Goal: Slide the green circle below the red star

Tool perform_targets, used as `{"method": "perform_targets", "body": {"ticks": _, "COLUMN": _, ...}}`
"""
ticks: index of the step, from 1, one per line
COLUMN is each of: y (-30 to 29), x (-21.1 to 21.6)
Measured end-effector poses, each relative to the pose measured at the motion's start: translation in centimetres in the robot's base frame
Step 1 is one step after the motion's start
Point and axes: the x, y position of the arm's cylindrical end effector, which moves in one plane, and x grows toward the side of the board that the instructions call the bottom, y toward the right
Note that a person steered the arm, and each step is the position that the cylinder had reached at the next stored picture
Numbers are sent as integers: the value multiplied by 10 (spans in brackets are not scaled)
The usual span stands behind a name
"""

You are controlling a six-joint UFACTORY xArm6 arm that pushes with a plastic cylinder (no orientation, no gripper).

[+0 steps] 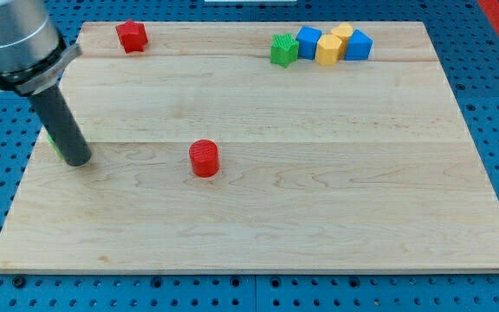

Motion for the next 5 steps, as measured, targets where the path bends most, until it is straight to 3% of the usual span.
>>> {"method": "perform_targets", "body": {"ticks": 1, "y": 0, "x": 35}}
{"method": "perform_targets", "body": {"ticks": 2, "y": -61, "x": 17}}
{"method": "perform_targets", "body": {"ticks": 4, "y": -50, "x": -31}}
{"method": "perform_targets", "body": {"ticks": 5, "y": -31, "x": -16}}
